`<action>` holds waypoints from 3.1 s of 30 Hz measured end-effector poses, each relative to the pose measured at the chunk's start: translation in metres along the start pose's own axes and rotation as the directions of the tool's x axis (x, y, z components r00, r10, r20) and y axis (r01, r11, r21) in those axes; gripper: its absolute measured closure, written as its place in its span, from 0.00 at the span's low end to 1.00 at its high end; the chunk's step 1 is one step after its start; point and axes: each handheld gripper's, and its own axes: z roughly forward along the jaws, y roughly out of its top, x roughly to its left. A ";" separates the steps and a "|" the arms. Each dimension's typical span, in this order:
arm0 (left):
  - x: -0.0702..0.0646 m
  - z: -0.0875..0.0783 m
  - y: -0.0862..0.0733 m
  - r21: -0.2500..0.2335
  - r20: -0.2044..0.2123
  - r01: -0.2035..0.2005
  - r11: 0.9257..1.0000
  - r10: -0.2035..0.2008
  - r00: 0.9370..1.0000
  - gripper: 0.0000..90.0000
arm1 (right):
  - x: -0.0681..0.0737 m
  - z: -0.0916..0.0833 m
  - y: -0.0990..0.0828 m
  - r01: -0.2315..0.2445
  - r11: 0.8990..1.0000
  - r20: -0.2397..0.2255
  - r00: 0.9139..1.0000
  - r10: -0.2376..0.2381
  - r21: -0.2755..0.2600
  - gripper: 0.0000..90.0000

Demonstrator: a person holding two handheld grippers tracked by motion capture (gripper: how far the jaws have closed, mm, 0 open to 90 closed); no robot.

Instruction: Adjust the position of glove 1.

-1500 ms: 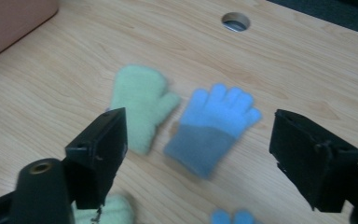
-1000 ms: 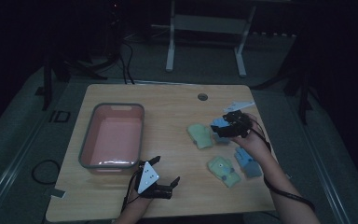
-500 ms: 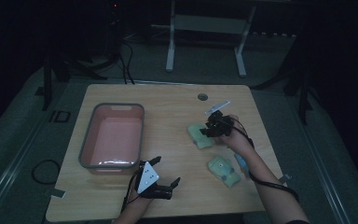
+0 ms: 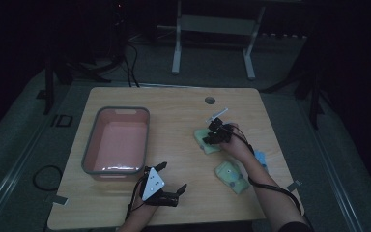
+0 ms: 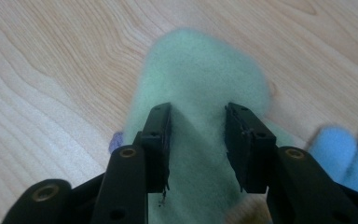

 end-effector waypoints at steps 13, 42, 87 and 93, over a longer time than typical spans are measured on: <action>0.000 0.000 0.000 -0.002 -0.005 0.004 1.000 -0.004 1.000 0.02 | 0.011 -0.015 -0.001 -0.189 0.980 0.010 0.982 0.190 -0.065 0.97; 0.000 -0.002 -0.001 -0.018 -0.024 0.015 1.000 -0.015 1.000 0.02 | 0.136 -0.061 -0.024 -0.359 0.913 0.087 0.920 0.381 -0.194 0.97; 0.000 0.000 0.000 -0.004 -0.009 0.011 1.000 -0.011 1.000 0.02 | 0.058 -0.092 -0.087 -0.016 0.993 -0.025 1.000 0.013 -0.116 0.69; 0.000 0.000 0.000 -0.003 -0.010 0.010 1.000 -0.010 1.000 0.02 | 0.057 -0.102 -0.113 0.014 0.997 -0.026 1.000 -0.016 -0.077 0.68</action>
